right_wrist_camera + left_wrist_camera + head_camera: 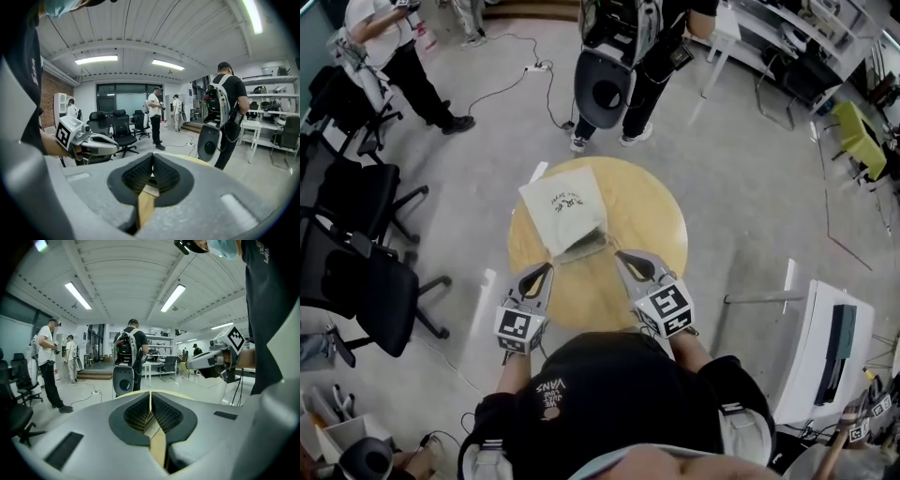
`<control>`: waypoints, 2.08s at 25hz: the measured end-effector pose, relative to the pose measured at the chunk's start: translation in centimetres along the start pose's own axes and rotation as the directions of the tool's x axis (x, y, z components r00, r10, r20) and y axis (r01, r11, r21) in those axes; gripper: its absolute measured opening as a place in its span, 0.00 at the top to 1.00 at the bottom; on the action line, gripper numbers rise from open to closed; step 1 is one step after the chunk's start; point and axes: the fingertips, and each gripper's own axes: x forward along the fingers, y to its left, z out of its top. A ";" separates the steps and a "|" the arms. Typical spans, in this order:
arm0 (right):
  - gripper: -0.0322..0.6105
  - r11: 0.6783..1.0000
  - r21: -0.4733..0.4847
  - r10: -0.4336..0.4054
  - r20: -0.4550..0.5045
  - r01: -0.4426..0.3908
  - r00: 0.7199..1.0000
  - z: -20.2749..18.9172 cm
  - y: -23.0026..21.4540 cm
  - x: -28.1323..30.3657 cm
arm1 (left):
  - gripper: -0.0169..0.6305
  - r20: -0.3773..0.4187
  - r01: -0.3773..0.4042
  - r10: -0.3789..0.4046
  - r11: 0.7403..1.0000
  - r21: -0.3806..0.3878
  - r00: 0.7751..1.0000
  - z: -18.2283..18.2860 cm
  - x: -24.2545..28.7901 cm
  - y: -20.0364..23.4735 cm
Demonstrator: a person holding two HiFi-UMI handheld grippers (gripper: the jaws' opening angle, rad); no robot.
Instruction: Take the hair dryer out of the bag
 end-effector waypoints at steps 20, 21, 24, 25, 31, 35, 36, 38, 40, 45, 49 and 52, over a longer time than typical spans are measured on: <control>0.95 0.998 0.030 0.058 -0.093 -0.056 0.994 -3.2 -1.8 3.5 | 0.79 -0.195 -0.025 0.014 0.998 -0.056 0.981 -8.1 6.8 2.2; 0.95 0.998 0.031 0.060 -0.096 -0.058 0.994 -3.3 -1.8 3.7 | 0.78 -0.208 -0.022 0.010 0.998 -0.057 0.978 -8.6 7.0 2.3; 0.95 0.997 0.031 0.067 -0.102 -0.064 0.993 -3.5 -2.0 4.2 | 0.73 -0.243 -0.013 0.000 0.999 -0.052 0.970 -9.9 7.9 2.6; 0.95 0.997 0.030 0.072 -0.106 -0.069 0.992 -3.6 -2.1 4.4 | 0.72 -0.258 -0.008 -0.004 0.999 -0.043 0.966 -10.3 8.2 2.7; 0.95 0.994 0.032 0.103 -0.139 -0.100 0.985 -4.2 -2.5 5.3 | 0.71 -0.371 0.032 -0.014 0.999 0.043 0.928 -13.7 10.1 3.0; 0.95 0.994 0.033 0.104 -0.145 -0.100 0.984 -4.4 -3.1 5.7 | 0.71 -0.423 0.057 -0.007 0.993 0.106 0.906 -14.8 10.5 3.0; 0.95 0.994 0.034 0.104 -0.146 -0.100 0.984 -4.4 -3.3 5.9 | 0.71 -0.429 0.057 -0.004 0.992 0.111 0.903 -15.0 10.6 3.0; 0.95 0.994 0.028 0.110 -0.149 -0.108 0.983 -4.5 -3.5 6.3 | 0.71 -0.436 0.055 0.004 0.991 0.123 0.900 -15.3 11.1 3.4; 0.95 0.992 0.016 0.129 -0.158 -0.128 0.979 -4.6 -3.4 6.8 | 0.71 -0.440 0.058 0.007 0.989 0.134 0.898 -15.3 11.6 3.7; 0.95 0.981 -0.002 0.191 -0.193 -0.195 0.963 -5.6 -2.9 7.7 | 0.85 -0.447 0.057 -0.033 0.998 0.041 0.894 -14.8 12.3 4.0; 0.95 0.971 -0.027 0.226 -0.219 -0.238 0.949 -6.3 -2.3 8.7 | 0.88 -0.453 0.044 -0.054 0.999 -0.032 0.890 -14.7 12.4 4.3; 0.95 0.965 -0.047 0.242 -0.237 -0.260 0.941 -6.8 -2.2 9.2 | 0.89 -0.458 0.038 -0.077 0.995 -0.094 0.886 -13.6 12.4 4.5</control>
